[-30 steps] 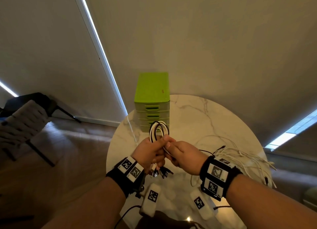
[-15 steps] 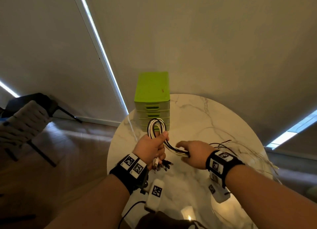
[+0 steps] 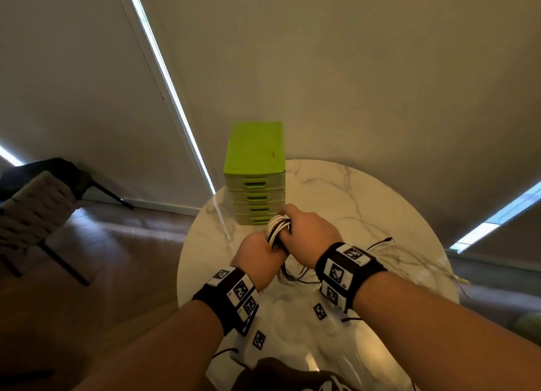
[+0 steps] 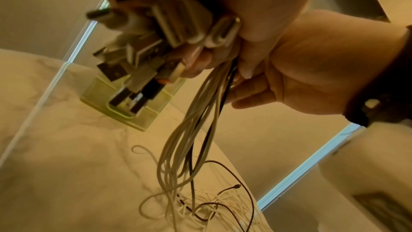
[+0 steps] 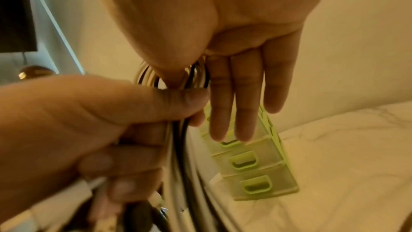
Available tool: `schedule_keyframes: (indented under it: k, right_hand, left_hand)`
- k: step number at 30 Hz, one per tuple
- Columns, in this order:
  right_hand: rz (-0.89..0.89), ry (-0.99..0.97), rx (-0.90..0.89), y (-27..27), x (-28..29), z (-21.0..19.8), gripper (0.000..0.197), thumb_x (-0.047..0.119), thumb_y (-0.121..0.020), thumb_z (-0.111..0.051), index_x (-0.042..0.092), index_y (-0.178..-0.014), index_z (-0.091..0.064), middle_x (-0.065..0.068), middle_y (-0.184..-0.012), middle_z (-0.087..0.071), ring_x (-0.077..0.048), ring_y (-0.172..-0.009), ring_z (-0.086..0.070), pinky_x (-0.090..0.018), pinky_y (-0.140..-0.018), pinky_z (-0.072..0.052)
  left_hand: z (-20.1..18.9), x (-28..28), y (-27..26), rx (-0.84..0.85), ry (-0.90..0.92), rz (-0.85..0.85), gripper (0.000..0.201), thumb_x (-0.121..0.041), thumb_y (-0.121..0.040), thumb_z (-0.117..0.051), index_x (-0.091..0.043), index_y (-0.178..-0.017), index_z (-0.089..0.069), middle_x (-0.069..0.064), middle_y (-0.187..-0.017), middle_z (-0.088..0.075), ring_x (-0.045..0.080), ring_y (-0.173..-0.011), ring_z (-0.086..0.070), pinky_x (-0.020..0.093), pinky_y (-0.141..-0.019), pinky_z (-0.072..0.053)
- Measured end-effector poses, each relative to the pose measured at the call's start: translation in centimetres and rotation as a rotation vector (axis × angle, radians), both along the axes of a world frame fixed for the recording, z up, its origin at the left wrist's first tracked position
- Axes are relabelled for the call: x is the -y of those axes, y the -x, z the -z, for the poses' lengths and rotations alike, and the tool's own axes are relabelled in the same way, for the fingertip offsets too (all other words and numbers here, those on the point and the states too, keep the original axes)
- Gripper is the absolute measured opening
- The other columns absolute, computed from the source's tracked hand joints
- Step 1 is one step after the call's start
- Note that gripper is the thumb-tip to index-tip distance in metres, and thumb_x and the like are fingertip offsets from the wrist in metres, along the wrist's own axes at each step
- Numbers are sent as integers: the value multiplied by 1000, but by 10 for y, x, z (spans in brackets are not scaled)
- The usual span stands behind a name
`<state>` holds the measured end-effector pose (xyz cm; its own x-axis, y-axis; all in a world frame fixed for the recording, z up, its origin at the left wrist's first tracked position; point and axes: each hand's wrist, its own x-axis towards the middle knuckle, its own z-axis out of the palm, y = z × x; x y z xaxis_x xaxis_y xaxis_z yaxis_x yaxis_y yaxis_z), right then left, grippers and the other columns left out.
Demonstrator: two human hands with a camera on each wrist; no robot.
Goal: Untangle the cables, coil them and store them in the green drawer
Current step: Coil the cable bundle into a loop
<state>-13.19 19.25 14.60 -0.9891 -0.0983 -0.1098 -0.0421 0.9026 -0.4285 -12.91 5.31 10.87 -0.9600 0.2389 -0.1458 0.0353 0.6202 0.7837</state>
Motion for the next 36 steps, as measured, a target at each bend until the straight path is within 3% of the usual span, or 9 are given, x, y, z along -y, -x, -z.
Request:
schedule_keyframes:
  k: [6, 12, 17, 21, 23, 26, 28, 32, 36]
  right_hand:
    - [-230, -239, -104, 4, -10, -3, 26, 30, -101, -41, 24, -127, -44, -9, -95, -70, -34, -81, -64, -35, -61, -37]
    - [-331, -410, -256, 9, -12, -14, 33, 24, -92, -53, 29, -125, -54, 1, -110, -62, -27, -100, -60, -31, -62, -38]
    - [-387, -547, -172, 9, -11, -18, 27, 32, -104, -40, 25, -127, -52, -2, -97, -71, -30, -87, -68, -34, -62, -41]
    - [-163, -450, -29, 10, -9, -22, 32, 36, -103, -38, 22, -117, -63, -7, -108, -71, -30, -98, -68, -35, -71, -44]
    - [-45, -301, 125, 15, -4, -19, 24, 27, -99, -45, 18, -106, -66, -9, -107, -70, -30, -96, -66, -34, -73, -47]
    - [-30, -122, 260, 15, 0, -13, 26, 12, -94, -48, 13, -112, -67, -11, -110, -70, -30, -100, -65, -36, -81, -52]
    - [-122, -171, 220, 10, 2, -12, 27, 10, -94, -48, 13, -114, -66, -11, -108, -69, -31, -98, -65, -36, -77, -50]
    - [-208, -256, 86, 5, 2, -17, 19, 17, -94, -53, 15, -110, -62, -11, -102, -68, -31, -94, -65, -34, -70, -42]
    - [-113, 180, -59, 2, -9, -7, 11, 34, -91, -62, 26, -95, -55, -1, -83, -65, -23, -80, -62, -35, -65, -44]
  left_hand:
    - [3, 4, 2, 61, -48, 56, 12, -33, -87, -71, -25, -78, -70, -4, -73, -70, 1, -67, -63, 17, -57, -42]
    - [2, -5, -1, 110, 35, 101, 16, -31, -86, -73, -14, -86, -73, 6, -77, -71, 17, -72, -67, 31, -63, -50]
    - [-1, -6, -6, 74, 21, 89, 13, -25, -84, -73, -12, -85, -72, 8, -78, -72, 19, -73, -67, 37, -69, -54]
    - [-8, -8, -6, -32, 54, 100, 13, -24, -88, -68, -12, -89, -71, 7, -83, -71, 22, -79, -65, 39, -72, -53]
    - [-9, -10, -9, -56, 67, 102, 15, -24, -91, -64, -13, -96, -72, 8, -89, -71, 22, -83, -64, 37, -74, -52]
    - [0, -6, -12, -4, 51, 80, 12, -22, -87, -66, -11, -86, -70, 11, -79, -69, 18, -71, -61, 36, -67, -49]
    - [6, -3, -14, 71, -37, 38, 10, -21, -83, -72, -13, -79, -70, 9, -72, -69, 9, -61, -56, 32, -63, -48]
    - [4, -2, -16, 165, -180, 11, 14, -23, -82, -81, -30, -80, -69, -15, -63, -68, -9, -59, -62, 9, -54, -45]
    - [-7, -2, -10, 327, -328, -142, 31, -10, -89, -68, -20, -62, -58, -6, -44, -51, 9, -41, -48, 28, -53, -40]
